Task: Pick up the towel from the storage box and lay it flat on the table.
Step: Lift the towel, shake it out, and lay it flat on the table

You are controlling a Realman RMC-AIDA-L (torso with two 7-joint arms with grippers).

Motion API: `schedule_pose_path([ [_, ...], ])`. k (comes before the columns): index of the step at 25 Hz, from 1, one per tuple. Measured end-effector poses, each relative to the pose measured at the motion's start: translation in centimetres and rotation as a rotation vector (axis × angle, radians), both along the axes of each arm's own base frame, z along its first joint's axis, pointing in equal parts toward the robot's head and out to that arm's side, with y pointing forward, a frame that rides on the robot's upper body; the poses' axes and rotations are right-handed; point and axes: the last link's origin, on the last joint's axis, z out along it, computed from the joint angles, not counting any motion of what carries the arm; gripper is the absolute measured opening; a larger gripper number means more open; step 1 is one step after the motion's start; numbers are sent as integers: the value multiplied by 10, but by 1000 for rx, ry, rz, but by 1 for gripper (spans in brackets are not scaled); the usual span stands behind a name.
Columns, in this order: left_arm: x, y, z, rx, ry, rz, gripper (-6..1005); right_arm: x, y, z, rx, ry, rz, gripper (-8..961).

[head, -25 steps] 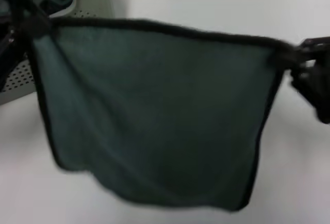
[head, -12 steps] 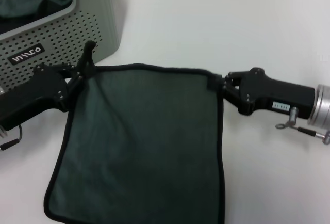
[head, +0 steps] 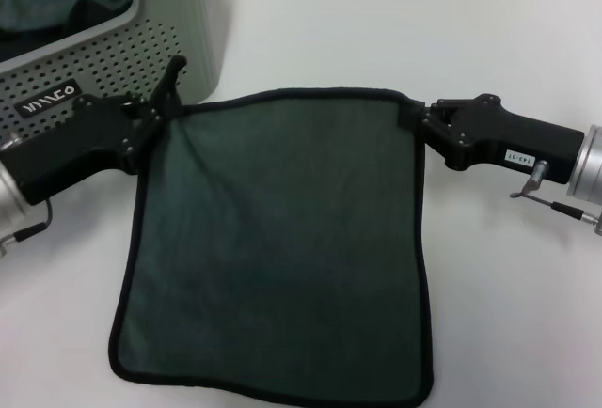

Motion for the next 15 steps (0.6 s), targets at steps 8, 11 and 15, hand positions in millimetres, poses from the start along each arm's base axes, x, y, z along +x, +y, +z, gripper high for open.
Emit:
schedule_pose_path([
  [8, 3, 16, -10, -2, 49, 32, 31, 0, 7, -2, 7, -22, -24, 61],
  [11, 2, 18, -11, 3, 55, 45, 32, -1, 9, -2, 2, -18, -38, 68],
  [15, -1, 20, -13, 14, 65, 75, 33, -2, 10, -2, -4, -11, -51, 79],
])
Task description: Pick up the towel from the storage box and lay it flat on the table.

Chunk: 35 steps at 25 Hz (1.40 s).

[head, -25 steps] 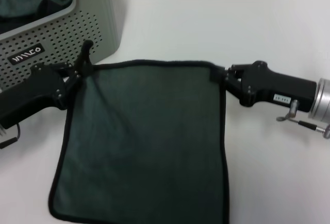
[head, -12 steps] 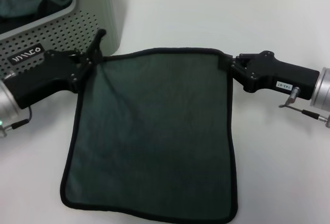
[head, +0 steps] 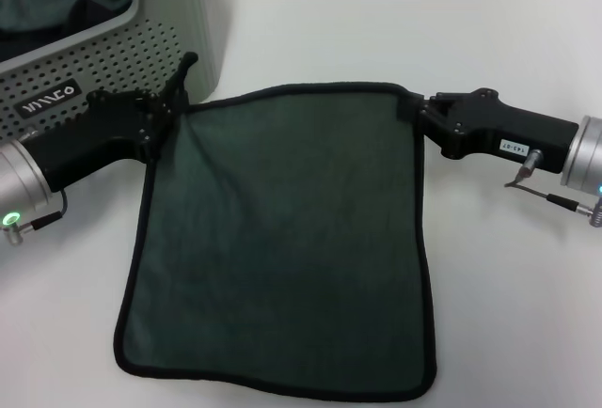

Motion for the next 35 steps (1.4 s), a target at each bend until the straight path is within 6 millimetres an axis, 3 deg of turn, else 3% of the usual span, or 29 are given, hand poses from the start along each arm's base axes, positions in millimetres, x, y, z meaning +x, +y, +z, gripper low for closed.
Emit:
schedule_pose_path([
  [9, -8, 0, -2, 11, 9, 54, 35, 3, 8, -2, 15, -31, -46, 102],
  [13, -11, -2, 0, 8, 13, 59, 106, 6, 10, -1, 27, -47, -61, 112],
  [15, -11, -3, 2, 5, 11, 52, 196, 7, 11, 0, 32, -48, -64, 290],
  [17, -10, -4, 5, -1, 1, 37, 340, 7, 11, 1, 38, -46, -66, 371],
  [21, -2, -10, 11, -23, -42, -25, 423, 8, 7, 1, 32, -31, -60, 534],
  [24, 11, -22, 13, -71, -92, -133, 484, 6, -5, 4, 22, -4, 1, 597],
  [28, 33, -48, 14, -185, -159, -344, 567, 8, -39, 20, -11, 38, 215, 680],
  [31, 47, -69, 20, -283, -224, -498, 568, 9, -63, 32, -86, 78, 333, 743],
  [35, 49, -77, 21, -356, -222, -555, 569, 4, -82, 35, -174, 126, 423, 829],
])
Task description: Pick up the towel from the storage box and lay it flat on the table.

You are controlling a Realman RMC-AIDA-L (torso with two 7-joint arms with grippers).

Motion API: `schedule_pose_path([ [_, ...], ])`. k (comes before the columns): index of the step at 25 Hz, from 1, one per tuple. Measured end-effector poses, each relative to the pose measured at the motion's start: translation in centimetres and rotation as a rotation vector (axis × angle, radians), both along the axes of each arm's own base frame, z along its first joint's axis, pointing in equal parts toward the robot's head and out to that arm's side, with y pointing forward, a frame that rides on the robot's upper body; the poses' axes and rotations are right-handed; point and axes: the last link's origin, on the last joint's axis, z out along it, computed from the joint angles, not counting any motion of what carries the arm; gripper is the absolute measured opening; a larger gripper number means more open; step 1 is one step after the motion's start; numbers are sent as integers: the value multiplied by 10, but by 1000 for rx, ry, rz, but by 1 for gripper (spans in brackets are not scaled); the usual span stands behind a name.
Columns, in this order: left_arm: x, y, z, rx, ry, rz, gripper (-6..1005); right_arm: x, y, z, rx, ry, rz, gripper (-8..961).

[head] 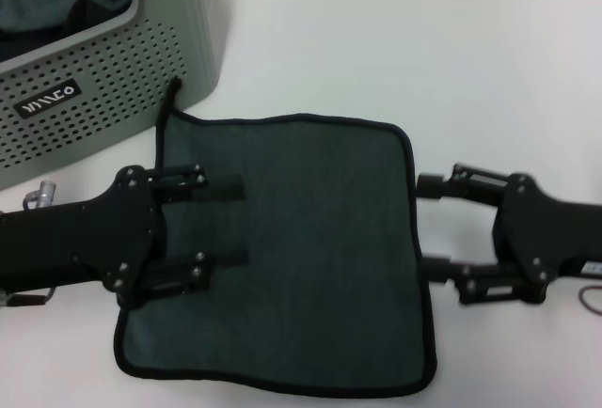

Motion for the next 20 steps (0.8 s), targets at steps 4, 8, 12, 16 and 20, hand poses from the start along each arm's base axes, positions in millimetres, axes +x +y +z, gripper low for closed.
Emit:
schedule_pose_path([
  [4, -3, 3, 5, -15, 27, 0, 570, -10, -5, -10, -38, 10, 51, 872],
  [8, -3, 5, 8, 3, 42, -7, 572, -24, -6, -21, -49, 22, 105, 872],
  [12, -4, 8, 11, -9, 55, 10, 573, -29, -7, -22, -63, 26, 133, 872],
  [16, -5, 13, 15, -27, 71, 28, 575, -30, -7, -21, -66, 36, 135, 872],
  [20, -6, 19, 15, -38, 97, 59, 575, -34, -2, -19, -53, 41, 143, 872],
])
